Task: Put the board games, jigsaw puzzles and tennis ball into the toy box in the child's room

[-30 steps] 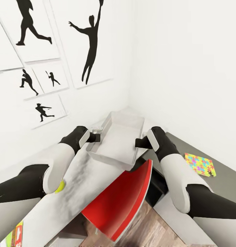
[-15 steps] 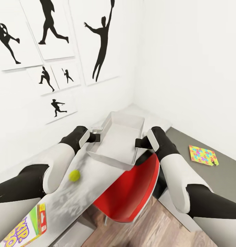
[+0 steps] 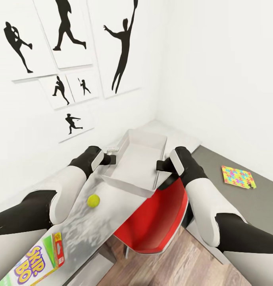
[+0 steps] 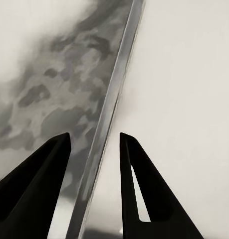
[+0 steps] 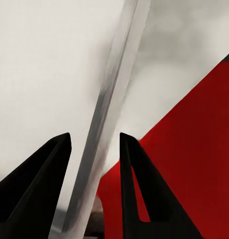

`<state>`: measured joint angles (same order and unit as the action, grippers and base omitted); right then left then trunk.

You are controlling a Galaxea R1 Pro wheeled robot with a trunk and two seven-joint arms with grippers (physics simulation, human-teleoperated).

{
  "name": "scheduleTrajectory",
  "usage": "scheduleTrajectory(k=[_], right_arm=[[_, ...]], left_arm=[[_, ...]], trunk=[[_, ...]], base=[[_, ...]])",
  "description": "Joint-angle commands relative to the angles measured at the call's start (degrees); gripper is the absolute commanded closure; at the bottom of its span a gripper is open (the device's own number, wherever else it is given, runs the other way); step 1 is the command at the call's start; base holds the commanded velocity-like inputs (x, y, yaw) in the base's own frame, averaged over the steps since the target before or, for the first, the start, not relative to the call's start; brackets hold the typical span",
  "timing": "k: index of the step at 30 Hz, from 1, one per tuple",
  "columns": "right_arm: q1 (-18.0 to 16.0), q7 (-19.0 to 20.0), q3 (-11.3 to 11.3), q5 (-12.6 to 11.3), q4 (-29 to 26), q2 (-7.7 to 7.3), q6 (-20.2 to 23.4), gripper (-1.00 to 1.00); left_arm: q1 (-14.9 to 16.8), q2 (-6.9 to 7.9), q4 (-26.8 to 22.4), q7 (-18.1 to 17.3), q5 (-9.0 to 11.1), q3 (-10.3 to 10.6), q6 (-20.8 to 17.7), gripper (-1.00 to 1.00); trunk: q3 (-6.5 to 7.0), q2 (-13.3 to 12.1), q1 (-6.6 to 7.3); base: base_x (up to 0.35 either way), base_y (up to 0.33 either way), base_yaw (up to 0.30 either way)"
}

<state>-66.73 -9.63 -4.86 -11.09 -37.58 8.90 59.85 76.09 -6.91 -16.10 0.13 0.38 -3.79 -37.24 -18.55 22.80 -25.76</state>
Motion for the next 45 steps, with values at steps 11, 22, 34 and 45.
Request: scheduleTrajectory(k=[11, 22, 34, 45], right_arm=[[-0.1, -0.5, -0.3, -3.4, 0.1, 0.07, 0.2, 1.00], [-0.1, -0.5, -0.3, -3.4, 0.1, 0.07, 0.2, 1.00], [-0.1, -0.4, -0.2, -3.3, 0.1, 0.07, 0.2, 1.00], [-0.1, -0.4, -0.2, -3.3, 0.1, 0.07, 0.2, -1.00]], left_arm=[[0.0, -0.13, -0.1, 0.0, 0.8, -0.8, -0.3, 1.00], [0.0, -0.13, -0.1, 0.0, 0.8, -0.6, -0.3, 1.00], [0.0, -0.13, -0.1, 0.0, 0.8, -0.5, -0.2, 1.00], [0.0, -0.04, -0.2, -0.1, 0.8, -0.5, -0.2, -1.00]], trunk=[[-0.96, 0.1, -0.03], [-1.97, 0.1, -0.03], [-2.90, 0.1, -0.03], [-2.96, 0.1, -0.03]], base=[[0.000, 0.009, 0.000], [0.000, 0.000, 0.000], [0.000, 0.000, 0.000], [0.000, 0.000, 0.000]])
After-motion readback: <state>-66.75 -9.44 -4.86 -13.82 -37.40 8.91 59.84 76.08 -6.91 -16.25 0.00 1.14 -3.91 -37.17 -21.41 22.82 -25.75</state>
